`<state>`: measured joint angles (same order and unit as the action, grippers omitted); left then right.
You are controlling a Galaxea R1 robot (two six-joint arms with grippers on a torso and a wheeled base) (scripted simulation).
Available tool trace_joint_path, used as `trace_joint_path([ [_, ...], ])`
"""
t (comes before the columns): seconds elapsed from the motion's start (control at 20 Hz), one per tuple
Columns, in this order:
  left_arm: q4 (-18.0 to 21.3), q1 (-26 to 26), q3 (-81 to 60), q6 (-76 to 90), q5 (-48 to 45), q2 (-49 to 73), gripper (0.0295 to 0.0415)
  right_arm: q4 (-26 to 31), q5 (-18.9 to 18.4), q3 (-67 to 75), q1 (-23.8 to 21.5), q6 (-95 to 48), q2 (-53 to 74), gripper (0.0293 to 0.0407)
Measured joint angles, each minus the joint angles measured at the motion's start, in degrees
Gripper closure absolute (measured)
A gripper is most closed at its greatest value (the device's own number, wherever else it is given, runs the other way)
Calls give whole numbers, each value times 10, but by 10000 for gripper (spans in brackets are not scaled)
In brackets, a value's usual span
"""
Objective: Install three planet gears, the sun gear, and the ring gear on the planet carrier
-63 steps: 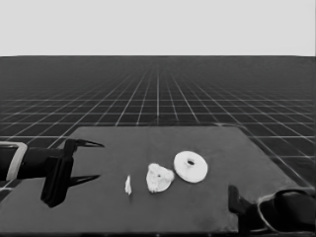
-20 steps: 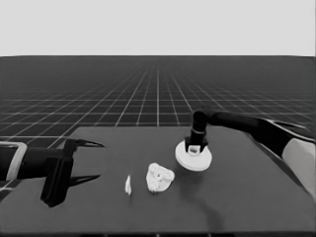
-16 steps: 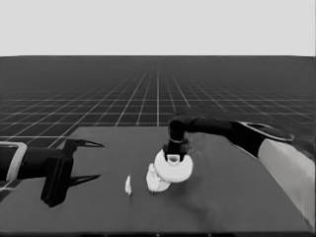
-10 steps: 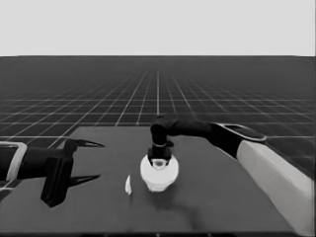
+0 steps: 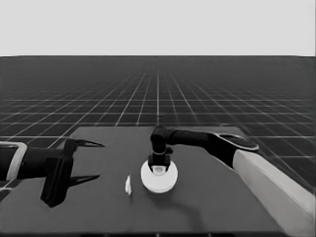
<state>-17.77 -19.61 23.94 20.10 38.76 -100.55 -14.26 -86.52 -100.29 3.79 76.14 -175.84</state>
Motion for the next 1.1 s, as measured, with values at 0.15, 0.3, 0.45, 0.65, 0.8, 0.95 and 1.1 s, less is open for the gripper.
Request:
trace_joint_path([
  [0.15, 0, 0, 0, 0, 0, 0, 326, -1, 0, -1, 3, 2, 0, 352],
  [0.3, 0, 0, 0, 0, 0, 0, 326, 0, 0, 0, 6, 13, 0, 351],
  [0.45, 0, 0, 0, 0, 0, 0, 326, 0, 0, -1, 9, 28, 1, 352],
  [0.65, 0, 0, 0, 0, 0, 0, 326, 0, 0, -1, 10, 48, 1, 352],
  [0.8, 0, 0, 0, 0, 0, 0, 326, -1, 0, -1, 10, 63, 1, 351],
  [0.95, 0, 0, 0, 0, 0, 0, 326, -1, 0, -1, 10, 78, 1, 351],
  [1.1, 0, 0, 0, 0, 0, 0, 326, 0, 0, -1, 10, 93, 1, 351],
])
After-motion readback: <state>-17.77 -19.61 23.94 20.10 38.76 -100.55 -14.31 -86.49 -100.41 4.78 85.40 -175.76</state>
